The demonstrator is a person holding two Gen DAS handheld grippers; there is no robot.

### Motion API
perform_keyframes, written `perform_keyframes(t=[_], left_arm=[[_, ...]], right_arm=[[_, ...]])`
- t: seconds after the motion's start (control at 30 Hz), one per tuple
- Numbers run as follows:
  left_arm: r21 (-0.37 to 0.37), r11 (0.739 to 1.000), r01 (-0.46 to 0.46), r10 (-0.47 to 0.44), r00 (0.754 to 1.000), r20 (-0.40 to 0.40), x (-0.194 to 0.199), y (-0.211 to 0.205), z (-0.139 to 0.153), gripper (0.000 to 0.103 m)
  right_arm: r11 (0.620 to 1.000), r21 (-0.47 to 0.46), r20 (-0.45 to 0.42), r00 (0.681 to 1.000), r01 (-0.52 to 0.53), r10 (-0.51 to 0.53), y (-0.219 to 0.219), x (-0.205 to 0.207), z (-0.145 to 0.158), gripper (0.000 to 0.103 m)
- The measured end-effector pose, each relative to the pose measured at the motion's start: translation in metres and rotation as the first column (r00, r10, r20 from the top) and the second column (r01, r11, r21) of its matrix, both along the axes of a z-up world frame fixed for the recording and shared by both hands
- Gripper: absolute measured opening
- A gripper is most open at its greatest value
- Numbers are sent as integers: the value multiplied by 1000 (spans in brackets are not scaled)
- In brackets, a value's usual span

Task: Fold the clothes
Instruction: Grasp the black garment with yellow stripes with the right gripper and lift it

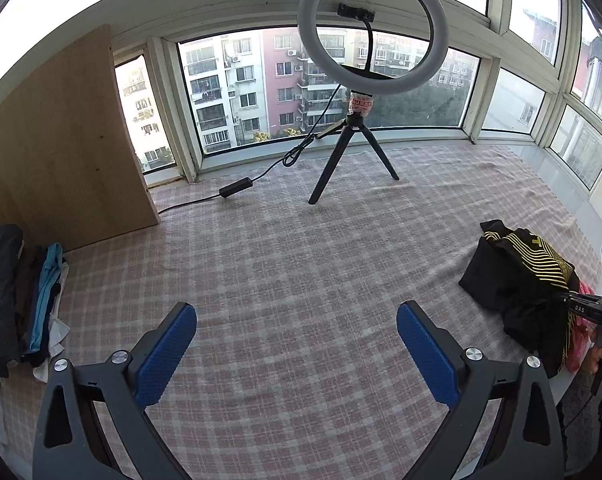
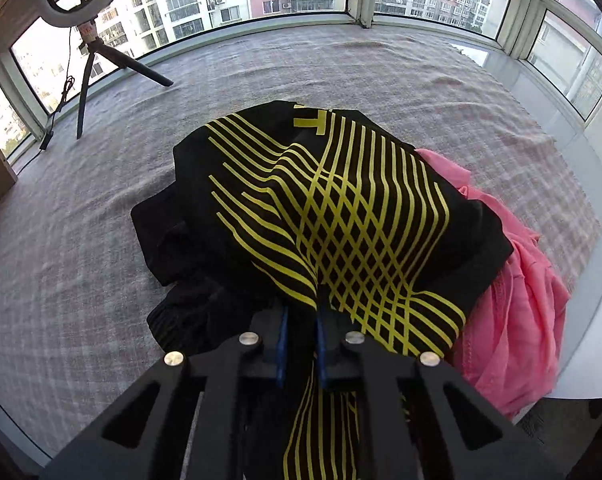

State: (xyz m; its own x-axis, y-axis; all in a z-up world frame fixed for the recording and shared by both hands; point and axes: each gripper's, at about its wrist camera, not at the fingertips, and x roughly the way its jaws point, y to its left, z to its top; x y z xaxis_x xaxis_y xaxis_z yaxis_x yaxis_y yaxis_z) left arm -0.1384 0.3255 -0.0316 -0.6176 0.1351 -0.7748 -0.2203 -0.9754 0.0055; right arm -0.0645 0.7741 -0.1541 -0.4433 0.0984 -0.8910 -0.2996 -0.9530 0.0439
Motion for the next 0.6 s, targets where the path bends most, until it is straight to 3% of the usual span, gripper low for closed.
perform_keyframes(t=[0.13,0.3,0.5,0.6], left_arm=[[-2,1000,-4,4,1000,-4,2,-12,1,101],[15,1000,-19,19,999,-30,3,-36,11,101],[48,997,-52,55,996,-76,12,-80,29,101],[65,995,-79,85,991,-99,20,-107,38,101]], right_arm=[[991,-130,-143,989,30,-49,16,11,53,8],[977,-210,-332,939,21,-92,13,21,143,7],[974,-162,-520,853,-158,52,-61,21,244,7],[953,-121,-552,817,-277,168,-124,10,267,7]])
